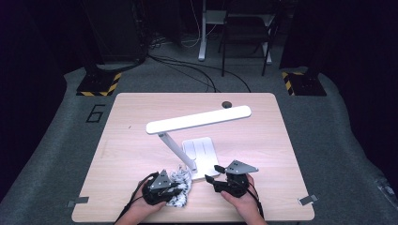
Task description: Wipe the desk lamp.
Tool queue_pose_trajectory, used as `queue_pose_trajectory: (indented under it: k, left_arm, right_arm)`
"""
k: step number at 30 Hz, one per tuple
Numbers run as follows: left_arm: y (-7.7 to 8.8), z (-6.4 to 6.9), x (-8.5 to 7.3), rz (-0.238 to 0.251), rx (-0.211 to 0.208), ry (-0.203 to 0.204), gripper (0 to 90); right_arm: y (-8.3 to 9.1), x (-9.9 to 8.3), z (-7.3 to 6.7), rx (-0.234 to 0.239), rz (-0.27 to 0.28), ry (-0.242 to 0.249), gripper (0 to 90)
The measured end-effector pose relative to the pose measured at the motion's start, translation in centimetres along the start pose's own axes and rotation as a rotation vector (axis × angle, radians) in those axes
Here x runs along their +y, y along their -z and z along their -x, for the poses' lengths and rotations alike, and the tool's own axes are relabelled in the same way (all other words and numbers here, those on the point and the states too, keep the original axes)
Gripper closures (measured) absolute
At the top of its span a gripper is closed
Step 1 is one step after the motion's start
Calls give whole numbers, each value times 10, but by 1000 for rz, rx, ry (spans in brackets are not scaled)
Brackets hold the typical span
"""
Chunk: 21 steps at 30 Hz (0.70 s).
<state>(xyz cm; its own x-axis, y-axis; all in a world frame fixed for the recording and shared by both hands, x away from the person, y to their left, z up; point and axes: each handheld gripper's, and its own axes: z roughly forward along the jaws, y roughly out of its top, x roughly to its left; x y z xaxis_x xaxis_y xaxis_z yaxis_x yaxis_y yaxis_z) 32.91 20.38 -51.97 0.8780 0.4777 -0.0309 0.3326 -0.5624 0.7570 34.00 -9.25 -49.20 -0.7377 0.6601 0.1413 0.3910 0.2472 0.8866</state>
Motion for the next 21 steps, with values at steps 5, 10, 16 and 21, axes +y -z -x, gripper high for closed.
queue_pose_trajectory:
  k: [5,10,16,21]
  left_arm:
    - [2,0,1,-5,5,8,758]
    - [6,-2,1,3,10,13,760]
    - [14,-4,2,31,23,37,761]
    - [20,-7,3,57,35,57,761]
  right_arm:
    - [-2,0,-1,-2,0,14,452]
    - [-2,-1,-2,-20,13,38,484]
    - [-4,-1,-1,-19,16,60,469]
    - [-8,0,1,-4,8,57,470]
